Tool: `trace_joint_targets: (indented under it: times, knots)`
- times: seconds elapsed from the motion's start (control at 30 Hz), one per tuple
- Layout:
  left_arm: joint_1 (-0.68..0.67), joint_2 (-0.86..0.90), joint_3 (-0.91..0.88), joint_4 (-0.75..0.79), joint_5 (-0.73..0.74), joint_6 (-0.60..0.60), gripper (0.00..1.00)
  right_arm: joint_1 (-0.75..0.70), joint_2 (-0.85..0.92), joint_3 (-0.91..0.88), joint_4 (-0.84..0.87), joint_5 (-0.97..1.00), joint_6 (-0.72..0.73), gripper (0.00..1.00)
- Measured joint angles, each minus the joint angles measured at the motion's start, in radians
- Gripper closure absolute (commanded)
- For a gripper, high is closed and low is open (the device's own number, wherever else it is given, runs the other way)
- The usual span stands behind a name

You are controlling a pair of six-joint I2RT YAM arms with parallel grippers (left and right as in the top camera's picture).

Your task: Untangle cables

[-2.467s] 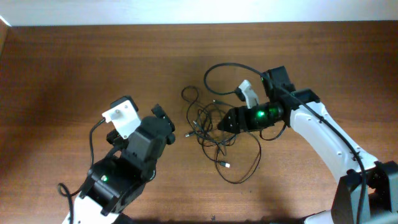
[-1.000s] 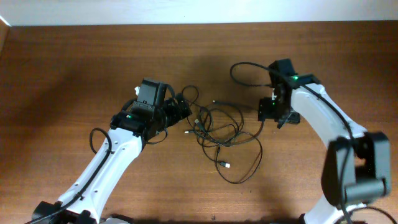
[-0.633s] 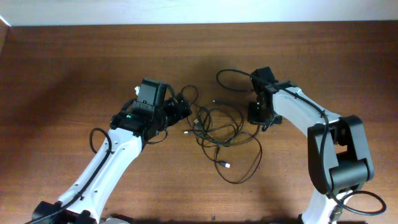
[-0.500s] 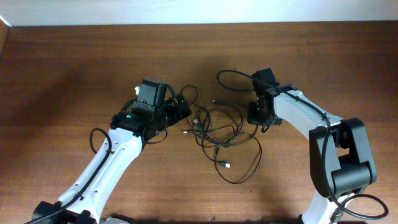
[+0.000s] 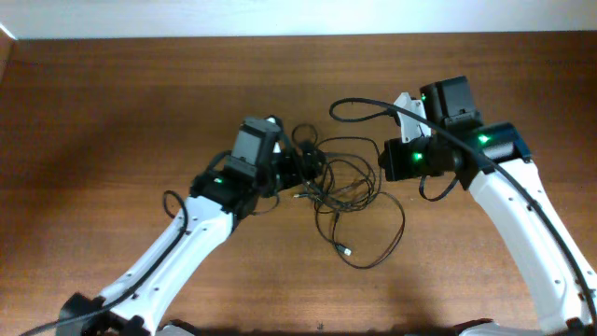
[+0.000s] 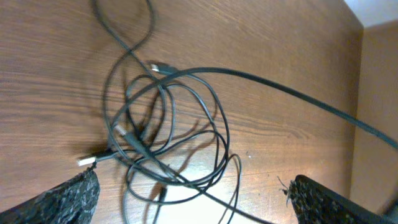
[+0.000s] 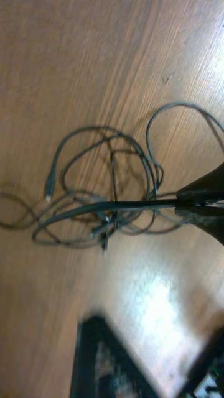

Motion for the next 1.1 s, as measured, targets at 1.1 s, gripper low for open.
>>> trace_joint_targets:
  times: [1.1]
  knots:
    - [-0.102,0.698,0.493,0.100,-0.261,1.183,0.33,0.000,-0.053,0.000,-0.114,-0.056,0.004,0.96]
